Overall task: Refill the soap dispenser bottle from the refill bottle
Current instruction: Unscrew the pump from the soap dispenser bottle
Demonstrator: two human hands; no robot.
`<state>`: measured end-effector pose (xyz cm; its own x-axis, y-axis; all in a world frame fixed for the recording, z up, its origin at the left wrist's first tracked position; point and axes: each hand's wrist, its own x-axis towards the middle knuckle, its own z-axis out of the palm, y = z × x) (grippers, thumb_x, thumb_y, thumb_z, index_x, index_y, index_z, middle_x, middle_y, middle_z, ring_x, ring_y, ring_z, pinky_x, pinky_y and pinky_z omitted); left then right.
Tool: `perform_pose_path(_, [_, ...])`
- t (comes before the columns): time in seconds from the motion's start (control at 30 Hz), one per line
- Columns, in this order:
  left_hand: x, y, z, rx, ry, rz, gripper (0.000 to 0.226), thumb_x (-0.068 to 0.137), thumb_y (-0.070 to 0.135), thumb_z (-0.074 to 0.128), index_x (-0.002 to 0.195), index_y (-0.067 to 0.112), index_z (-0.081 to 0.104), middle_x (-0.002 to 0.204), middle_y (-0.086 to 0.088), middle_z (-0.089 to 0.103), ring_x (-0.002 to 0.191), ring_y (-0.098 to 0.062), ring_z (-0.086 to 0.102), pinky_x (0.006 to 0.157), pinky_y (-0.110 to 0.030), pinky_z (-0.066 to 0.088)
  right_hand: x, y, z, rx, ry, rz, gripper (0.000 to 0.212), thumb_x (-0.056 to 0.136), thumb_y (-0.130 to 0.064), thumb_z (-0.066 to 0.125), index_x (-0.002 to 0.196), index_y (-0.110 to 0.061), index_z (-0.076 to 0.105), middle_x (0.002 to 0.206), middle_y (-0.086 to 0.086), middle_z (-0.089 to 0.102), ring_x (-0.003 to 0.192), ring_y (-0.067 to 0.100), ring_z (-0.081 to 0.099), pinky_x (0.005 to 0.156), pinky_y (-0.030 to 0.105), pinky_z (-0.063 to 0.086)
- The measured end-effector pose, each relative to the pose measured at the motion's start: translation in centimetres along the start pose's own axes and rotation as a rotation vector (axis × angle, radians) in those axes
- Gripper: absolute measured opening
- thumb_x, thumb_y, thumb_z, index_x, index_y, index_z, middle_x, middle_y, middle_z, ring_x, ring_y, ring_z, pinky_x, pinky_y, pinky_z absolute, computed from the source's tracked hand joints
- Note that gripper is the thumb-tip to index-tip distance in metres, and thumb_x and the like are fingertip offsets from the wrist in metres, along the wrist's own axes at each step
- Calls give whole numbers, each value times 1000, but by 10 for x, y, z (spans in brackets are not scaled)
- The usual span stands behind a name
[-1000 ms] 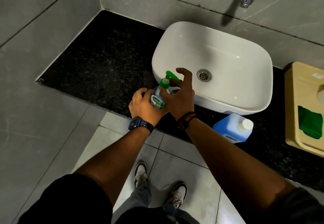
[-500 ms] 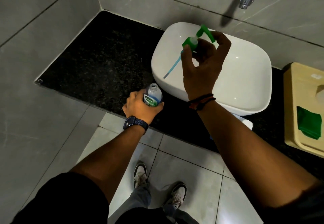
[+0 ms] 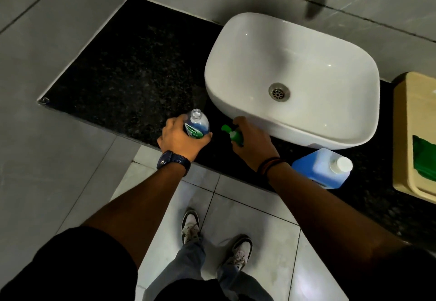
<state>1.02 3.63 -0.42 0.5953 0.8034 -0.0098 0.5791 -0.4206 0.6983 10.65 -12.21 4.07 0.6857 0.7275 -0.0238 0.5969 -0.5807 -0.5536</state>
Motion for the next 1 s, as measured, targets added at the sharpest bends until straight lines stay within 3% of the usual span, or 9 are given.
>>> perform_pose_path(0.13, [0,-9,6,4,-11,46,79,49,52,83,116,19,57,116,-8,56,105,-29,54,88,-53,44,5,7,21,-198,-105,-15,43,85,-17,57,125,-10,44,103,18,61,91,37,58,74,42,48])
perform_pose_path(0.33, [0,-18,9,1,19,95,78,50,51,83,114,15,58,111,-12,58,102,-32,55,86,-49,44,9,15,48,-398,-127,-72,42,89,-19,52,128,-11,41,106,16,59,97,34,52,81,41,45])
perform_pose_path(0.5, [-3,-20,8,12,40,118,81,49,53,83,114,12,58,107,-13,60,99,-33,55,81,-50,47,11,17,57,-374,-125,-18,50,82,-23,62,127,-14,44,113,14,58,104,34,50,85,43,43])
perform_pose_path(0.63, [0,-18,3,20,-3,105,97,46,60,81,127,18,49,117,-12,56,106,-31,52,86,-49,45,8,16,52,-343,-93,-11,59,73,-29,73,124,-14,47,112,14,58,104,35,50,84,42,43])
perform_pose_path(0.77, [-2,-12,-12,-6,6,112,108,44,72,73,134,20,42,126,-11,52,114,-29,48,92,-47,43,-1,11,36,-264,-1,-21,56,76,-31,70,123,-10,49,111,16,58,103,36,50,84,43,43])
perform_pose_path(1.0, [-25,35,-37,-31,189,246,99,52,73,69,131,17,48,127,-10,51,116,-27,48,93,-43,41,-28,10,-21,-118,217,-61,43,80,-36,65,112,-11,53,102,13,62,99,33,53,81,43,46])
